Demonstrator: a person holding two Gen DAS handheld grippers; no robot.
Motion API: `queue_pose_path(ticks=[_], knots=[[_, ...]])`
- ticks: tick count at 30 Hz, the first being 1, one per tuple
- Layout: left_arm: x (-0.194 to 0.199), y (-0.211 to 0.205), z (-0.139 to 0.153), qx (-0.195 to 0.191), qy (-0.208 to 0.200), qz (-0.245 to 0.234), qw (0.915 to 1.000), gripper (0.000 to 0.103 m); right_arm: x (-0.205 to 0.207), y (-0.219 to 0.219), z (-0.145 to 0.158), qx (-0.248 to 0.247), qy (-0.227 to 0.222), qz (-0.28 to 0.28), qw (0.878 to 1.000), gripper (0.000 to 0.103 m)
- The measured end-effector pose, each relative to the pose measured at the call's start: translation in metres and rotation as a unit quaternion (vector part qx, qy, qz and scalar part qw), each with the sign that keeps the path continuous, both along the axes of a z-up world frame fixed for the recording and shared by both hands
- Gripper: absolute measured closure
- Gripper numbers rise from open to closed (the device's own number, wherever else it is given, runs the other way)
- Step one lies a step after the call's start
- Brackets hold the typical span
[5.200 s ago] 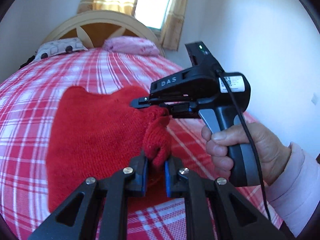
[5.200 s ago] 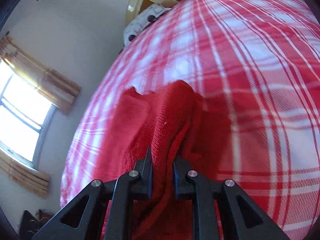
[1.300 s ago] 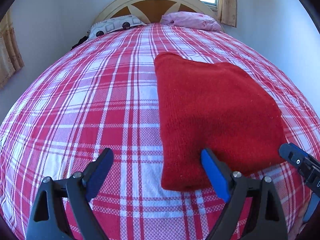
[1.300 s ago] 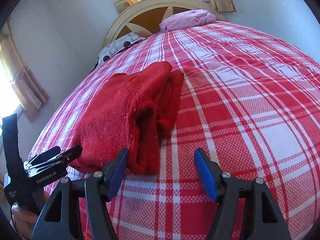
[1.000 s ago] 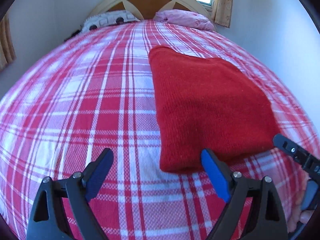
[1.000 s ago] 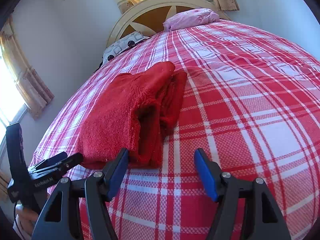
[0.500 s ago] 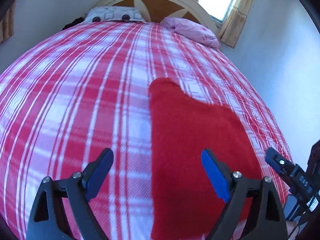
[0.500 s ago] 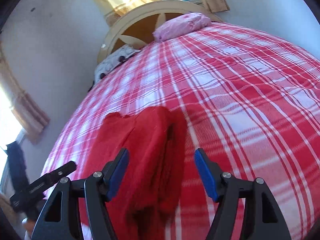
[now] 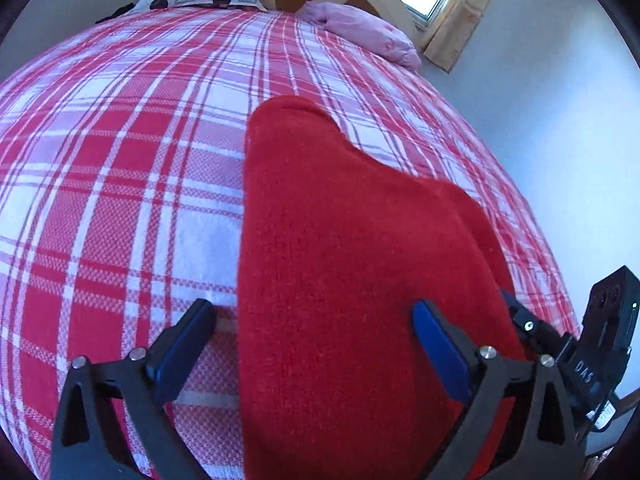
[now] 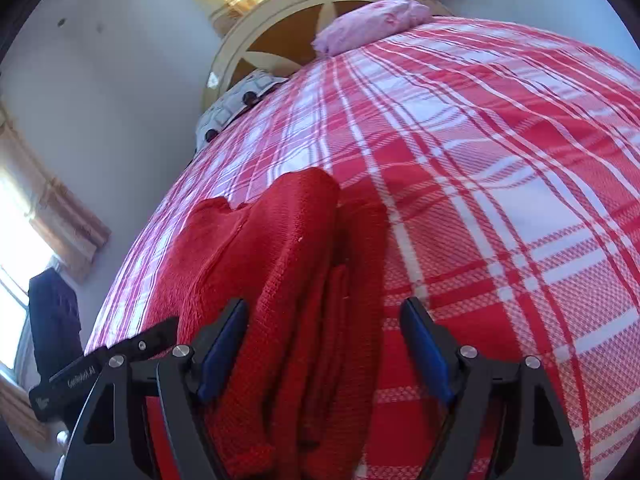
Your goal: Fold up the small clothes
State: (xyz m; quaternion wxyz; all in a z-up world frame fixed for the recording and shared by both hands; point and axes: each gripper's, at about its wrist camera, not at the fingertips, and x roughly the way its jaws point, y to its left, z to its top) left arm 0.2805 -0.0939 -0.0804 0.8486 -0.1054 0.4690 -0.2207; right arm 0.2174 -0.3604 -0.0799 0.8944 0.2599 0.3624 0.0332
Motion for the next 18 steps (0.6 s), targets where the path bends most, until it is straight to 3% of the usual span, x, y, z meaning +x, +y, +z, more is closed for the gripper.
queue_pose_path(ticks=[2,5,8,13,18], knots=[[-0.0017,0.0052,-0.0006,-0.016,-0.001,0.002,0.9999,0.004,0.0000,0.0044,0.0000,0.004,-0.004,0.017,1.000,0.043],[-0.0049,0.0053,0.0010,-0.013,-0.008,0.000,0.9999,0.009,0.0009,0.0062,-0.0017,0.007,-0.001,0.023,1.000,0.044],[-0.0049,0.0012,0.0006,-0.022,-0.009,-0.014,0.9996,0.022,0.0001,0.0037,-0.0034,0.017,0.000,0.022,1.000,0.044],[-0.0030,0.0016,-0.0003,-0.033,-0.009,-0.014,0.9993,0.024,-0.0006,0.0026,-0.0042,0.017,-0.001,0.021,1.000,0.044],[-0.0066,-0.0017,0.0006,-0.030,-0.020,-0.014,0.9993,0.033,-0.0012,0.0095,0.0003,-0.018,-0.008,0.026,0.999,0.060]])
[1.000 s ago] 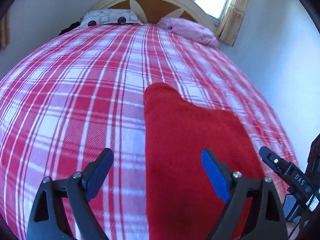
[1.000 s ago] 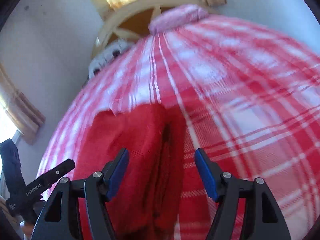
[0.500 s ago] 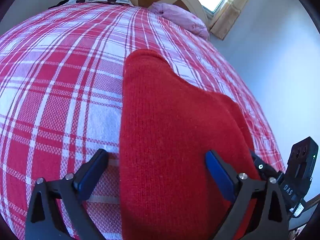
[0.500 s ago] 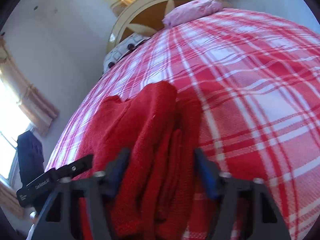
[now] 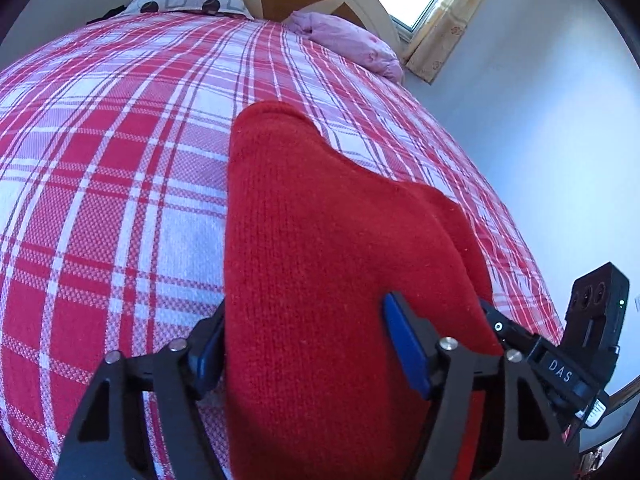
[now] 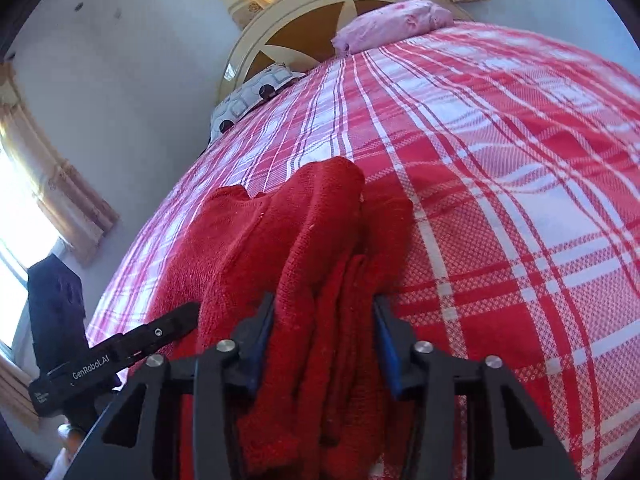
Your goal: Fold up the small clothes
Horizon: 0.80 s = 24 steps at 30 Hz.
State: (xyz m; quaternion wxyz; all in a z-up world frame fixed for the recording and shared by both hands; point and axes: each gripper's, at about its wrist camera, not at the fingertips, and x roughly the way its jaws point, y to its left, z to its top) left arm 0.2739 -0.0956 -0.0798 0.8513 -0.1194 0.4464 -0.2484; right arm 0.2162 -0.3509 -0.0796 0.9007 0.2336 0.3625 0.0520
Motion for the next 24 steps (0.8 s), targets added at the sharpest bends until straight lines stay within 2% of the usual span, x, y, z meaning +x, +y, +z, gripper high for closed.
queue_pose_path(ticks=[5,10,13,18,24], knots=[[-0.005,-0.005,0.006,0.012,-0.023,0.008,0.9996,0.051,-0.003,0.013,0.008,-0.045,-0.007,-0.007,0.999,0.067],[-0.018,-0.030,0.020,0.101,-0.077,0.021,0.9918,0.066,-0.001,0.018,0.017,-0.066,0.007,-0.010,0.998,0.070],[-0.022,-0.029,0.031,0.118,-0.083,0.019,0.9893,0.067,-0.011,0.026,0.033,-0.080,-0.010,-0.011,0.997,0.071],[-0.036,-0.010,0.046,0.124,-0.090,0.020,0.9880,0.068,-0.036,0.043,0.047,-0.049,-0.030,-0.012,0.998,0.072],[-0.063,0.022,0.049,0.118,-0.091,0.025,0.9885,0.068,-0.069,0.074,0.052,-0.014,-0.040,-0.004,0.999,0.072]])
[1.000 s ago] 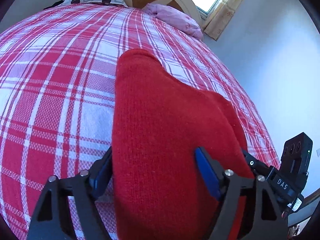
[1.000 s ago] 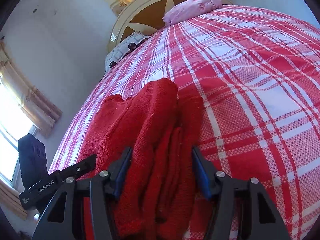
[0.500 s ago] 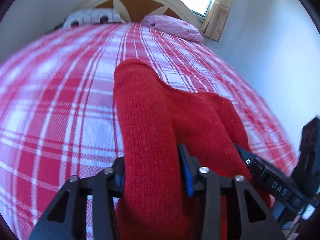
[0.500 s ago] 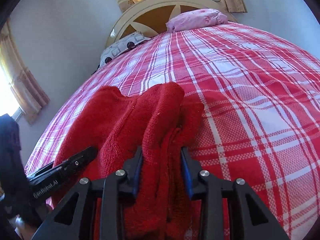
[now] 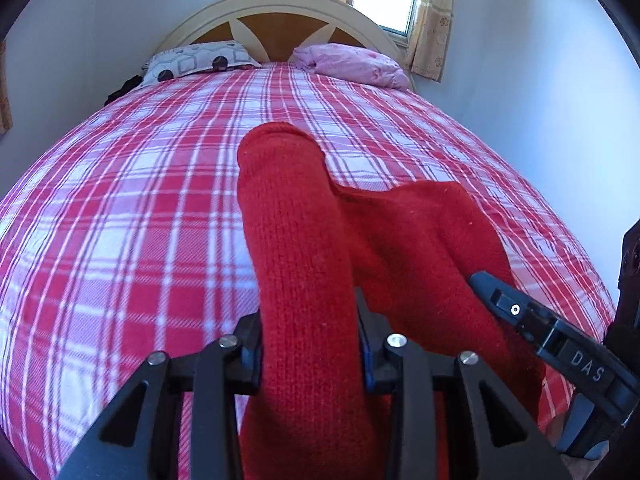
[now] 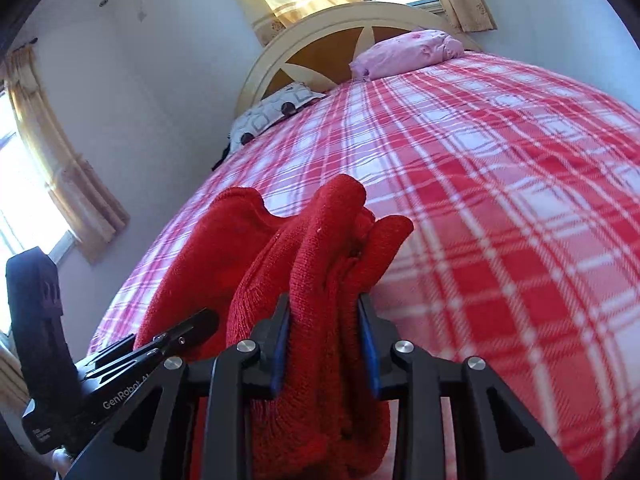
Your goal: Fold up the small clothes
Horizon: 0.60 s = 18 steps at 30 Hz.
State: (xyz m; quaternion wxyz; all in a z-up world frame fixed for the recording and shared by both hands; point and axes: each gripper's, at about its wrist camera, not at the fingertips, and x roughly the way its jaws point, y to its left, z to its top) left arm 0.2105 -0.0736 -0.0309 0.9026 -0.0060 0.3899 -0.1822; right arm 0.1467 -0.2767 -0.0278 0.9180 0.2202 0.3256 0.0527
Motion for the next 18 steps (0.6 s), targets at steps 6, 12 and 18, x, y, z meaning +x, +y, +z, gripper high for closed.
queue_pose_path(ticks=[6,12,18], knots=[[-0.014,0.040,0.001,-0.016,0.020,0.023,0.9994,0.068,-0.012,0.040,0.002,0.013,-0.003,0.028,1.000,0.072],[-0.028,0.079,0.005,-0.022,0.009,0.041,0.9989,0.068,-0.018,0.077,0.004,0.019,0.001,0.057,0.998,0.072],[-0.036,0.113,-0.003,-0.024,0.014,0.058,0.9979,0.068,-0.019,0.113,0.005,0.010,0.006,0.089,0.996,0.072]])
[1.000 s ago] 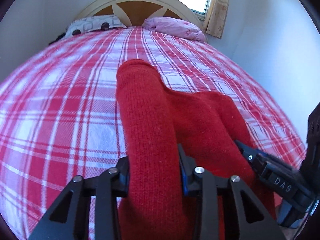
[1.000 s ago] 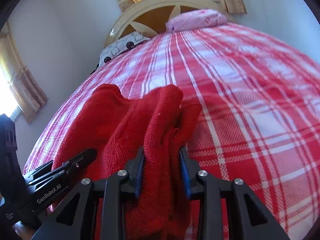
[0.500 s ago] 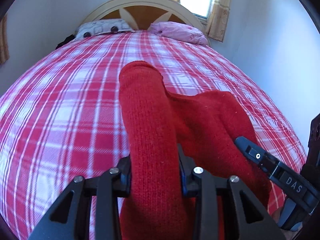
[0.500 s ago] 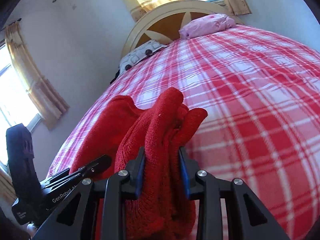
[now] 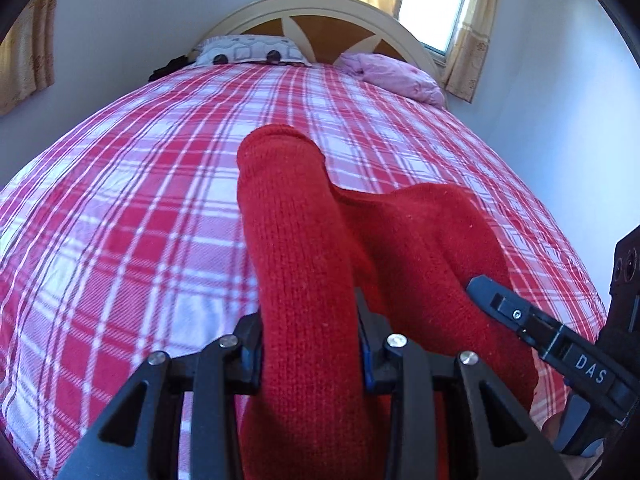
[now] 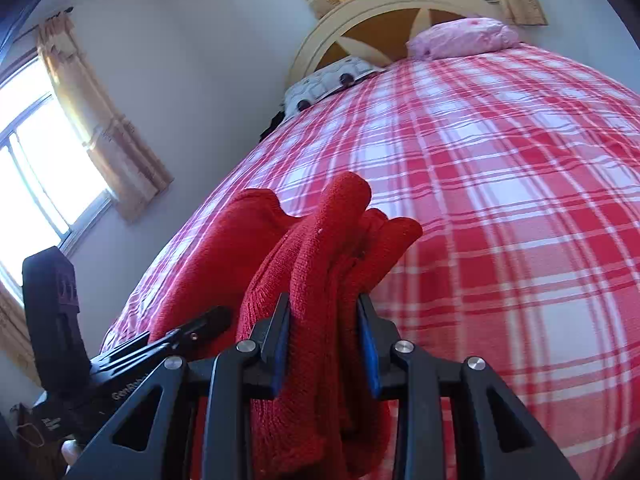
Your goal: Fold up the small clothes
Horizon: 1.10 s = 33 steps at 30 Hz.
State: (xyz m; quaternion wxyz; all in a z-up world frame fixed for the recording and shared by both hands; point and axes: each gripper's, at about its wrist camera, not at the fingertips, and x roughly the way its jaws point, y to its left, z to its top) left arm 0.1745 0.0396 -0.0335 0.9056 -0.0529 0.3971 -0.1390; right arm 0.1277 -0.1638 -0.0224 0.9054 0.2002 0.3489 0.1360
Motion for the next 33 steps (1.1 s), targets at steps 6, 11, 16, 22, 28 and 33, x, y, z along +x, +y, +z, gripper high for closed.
queue_pose_path(ticks=[6,11,16,22,28,33], knots=[[0.009,0.031,0.009,0.010,-0.013,0.021,0.9996,0.068,0.015,0.045,0.016,-0.010,-0.022,0.042,0.999,0.072],[0.036,0.056,0.026,0.022,-0.039,0.039,0.9982,0.068,0.042,0.072,0.030,-0.001,-0.058,0.044,0.997,0.072],[0.074,0.063,0.027,0.040,-0.057,0.040,0.9968,0.068,0.085,0.077,0.015,0.016,-0.055,0.014,0.998,0.072],[0.120,0.064,-0.028,0.064,-0.006,0.038,0.9972,0.066,0.127,0.070,-0.068,-0.003,0.039,-0.024,0.999,0.071],[0.119,0.083,-0.048,0.027,-0.016,0.063,0.9975,0.038,0.129,0.070,-0.068,-0.003,0.038,-0.022,0.999,0.069],[0.119,0.105,-0.052,-0.027,0.020,0.105,0.9940,0.014,0.133,0.058,-0.073,0.027,0.049,-0.028,0.998,0.062]])
